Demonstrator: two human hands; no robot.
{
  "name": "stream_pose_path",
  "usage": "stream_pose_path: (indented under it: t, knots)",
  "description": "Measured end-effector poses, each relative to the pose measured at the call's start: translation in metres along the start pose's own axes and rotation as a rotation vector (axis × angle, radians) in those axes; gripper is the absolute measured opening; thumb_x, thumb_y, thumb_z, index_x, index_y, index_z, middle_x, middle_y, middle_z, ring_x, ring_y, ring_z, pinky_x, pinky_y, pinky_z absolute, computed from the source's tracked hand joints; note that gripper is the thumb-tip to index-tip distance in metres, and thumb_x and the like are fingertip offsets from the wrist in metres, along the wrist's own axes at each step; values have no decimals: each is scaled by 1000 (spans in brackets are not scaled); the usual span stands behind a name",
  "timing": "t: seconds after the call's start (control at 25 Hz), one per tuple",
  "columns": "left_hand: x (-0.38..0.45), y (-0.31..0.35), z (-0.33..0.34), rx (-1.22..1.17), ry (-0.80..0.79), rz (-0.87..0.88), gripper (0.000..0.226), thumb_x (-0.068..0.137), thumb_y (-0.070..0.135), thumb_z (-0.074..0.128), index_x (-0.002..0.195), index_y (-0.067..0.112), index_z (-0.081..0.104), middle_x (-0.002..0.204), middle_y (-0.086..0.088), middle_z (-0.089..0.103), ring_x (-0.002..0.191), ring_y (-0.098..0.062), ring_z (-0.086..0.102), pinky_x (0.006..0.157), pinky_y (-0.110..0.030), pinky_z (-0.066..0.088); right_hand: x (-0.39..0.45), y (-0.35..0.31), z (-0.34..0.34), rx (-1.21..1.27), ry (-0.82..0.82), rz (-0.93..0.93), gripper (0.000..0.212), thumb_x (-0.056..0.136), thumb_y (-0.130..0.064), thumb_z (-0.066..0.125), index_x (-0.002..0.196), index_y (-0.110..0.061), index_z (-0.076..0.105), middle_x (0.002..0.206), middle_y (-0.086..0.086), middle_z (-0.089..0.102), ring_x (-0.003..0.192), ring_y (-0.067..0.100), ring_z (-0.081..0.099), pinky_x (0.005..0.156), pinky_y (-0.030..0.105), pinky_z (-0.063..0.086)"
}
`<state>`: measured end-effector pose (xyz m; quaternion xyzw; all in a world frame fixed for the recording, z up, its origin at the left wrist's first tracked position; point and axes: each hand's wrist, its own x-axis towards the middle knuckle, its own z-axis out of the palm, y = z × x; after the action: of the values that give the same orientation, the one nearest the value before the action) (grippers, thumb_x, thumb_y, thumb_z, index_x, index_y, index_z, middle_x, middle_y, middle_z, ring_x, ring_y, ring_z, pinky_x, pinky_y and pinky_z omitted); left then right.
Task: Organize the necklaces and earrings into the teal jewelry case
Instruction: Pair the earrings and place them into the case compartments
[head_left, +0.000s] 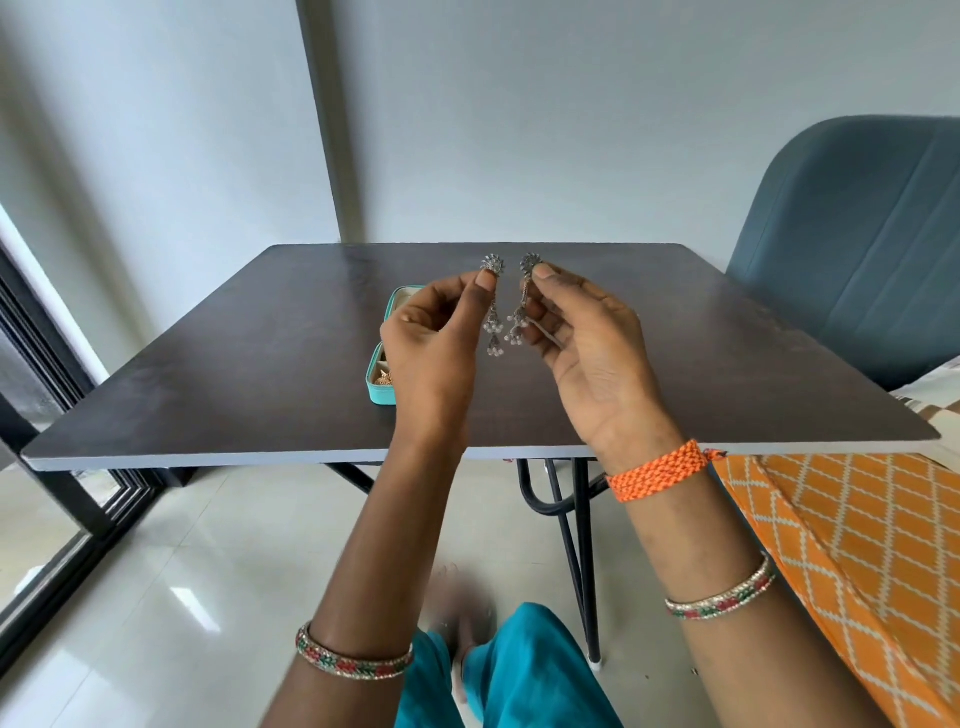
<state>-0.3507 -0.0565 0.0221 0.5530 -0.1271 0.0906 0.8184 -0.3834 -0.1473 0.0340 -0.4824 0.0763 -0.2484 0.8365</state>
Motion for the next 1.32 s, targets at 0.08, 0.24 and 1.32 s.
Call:
stream_pose_path:
  t: [0.08, 0.24, 1.32]
  knots:
    - [0, 1, -2, -1, -4, -6, 9, 87, 14, 66, 78, 14, 68, 61, 14, 63, 59, 3, 52, 58, -10, 41, -1, 1, -2, -10, -12, 20, 11, 86, -8, 64, 79, -16, 68, 71, -3, 65, 71, 9, 57, 63, 20, 44]
    - [0, 3, -3, 0, -20, 5, 11, 88, 13, 65, 77, 16, 67, 65, 6, 61, 63, -3, 51, 60, -13, 43, -4, 0, -3, -114, -42, 10, 11, 83, -13, 67, 74, -19, 71, 72, -7, 67, 74, 8, 57, 65, 22, 40]
    - [-3, 8, -3, -121, -187, -68, 12, 94, 8, 54, 85, 10, 61, 73, -3, 66, 68, -11, 62, 63, -18, 49, 1, 2, 2, 3, -180, -105, 16, 90, 2, 54, 82, -8, 63, 68, 3, 68, 63, 10, 64, 68, 23, 56]
